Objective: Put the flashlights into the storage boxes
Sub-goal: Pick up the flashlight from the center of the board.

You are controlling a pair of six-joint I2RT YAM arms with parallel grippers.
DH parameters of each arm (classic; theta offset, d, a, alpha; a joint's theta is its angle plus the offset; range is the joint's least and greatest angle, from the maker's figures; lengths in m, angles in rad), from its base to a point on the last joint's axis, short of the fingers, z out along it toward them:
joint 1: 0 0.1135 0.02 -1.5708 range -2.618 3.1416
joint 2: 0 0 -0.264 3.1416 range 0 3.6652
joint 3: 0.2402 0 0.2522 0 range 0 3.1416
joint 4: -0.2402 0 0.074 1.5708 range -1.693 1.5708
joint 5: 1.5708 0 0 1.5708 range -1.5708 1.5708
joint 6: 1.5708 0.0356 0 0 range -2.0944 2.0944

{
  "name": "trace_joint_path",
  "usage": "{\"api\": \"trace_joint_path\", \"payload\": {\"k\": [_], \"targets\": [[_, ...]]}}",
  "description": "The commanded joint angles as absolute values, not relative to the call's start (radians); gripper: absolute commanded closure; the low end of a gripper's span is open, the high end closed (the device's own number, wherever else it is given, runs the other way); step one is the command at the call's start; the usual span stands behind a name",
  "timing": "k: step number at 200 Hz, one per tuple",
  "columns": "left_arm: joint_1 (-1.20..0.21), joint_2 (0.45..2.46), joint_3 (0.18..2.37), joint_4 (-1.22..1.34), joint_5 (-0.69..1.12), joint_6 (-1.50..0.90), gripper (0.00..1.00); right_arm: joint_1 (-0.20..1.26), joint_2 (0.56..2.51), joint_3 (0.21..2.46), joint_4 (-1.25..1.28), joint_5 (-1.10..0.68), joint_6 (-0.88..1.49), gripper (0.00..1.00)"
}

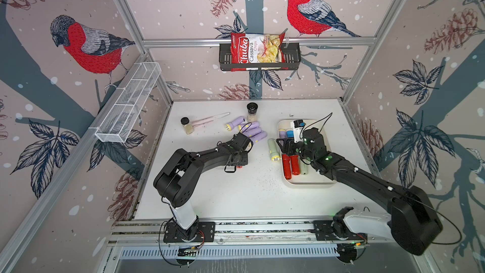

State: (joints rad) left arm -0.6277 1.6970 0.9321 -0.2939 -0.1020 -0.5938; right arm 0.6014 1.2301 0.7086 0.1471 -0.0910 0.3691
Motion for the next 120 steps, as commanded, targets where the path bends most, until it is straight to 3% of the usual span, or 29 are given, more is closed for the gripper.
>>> {"api": "trace_joint_path", "payload": {"k": [1, 41, 84, 120], "targets": [[-0.627, 1.627, 0.895, -0.236, -0.081, -0.573, 0.71, 0.603, 1.213, 0.700, 0.204, -0.093, 0.371, 0.37], [-0.627, 1.415, 0.752, -0.022, 0.044, -0.495, 0.76, 0.615, 1.163, 0.654, 0.294, -0.134, 0.379, 0.38], [-0.627, 1.193, 0.521, 0.416, 0.251, -0.419, 0.76, 0.713, 1.159, 0.651, 0.398, -0.172, 0.381, 0.38], [-0.627, 1.127, 0.469, 0.511, 0.302, -0.401, 0.75, 0.781, 1.212, 0.683, 0.437, -0.208, 0.459, 0.33]]}}
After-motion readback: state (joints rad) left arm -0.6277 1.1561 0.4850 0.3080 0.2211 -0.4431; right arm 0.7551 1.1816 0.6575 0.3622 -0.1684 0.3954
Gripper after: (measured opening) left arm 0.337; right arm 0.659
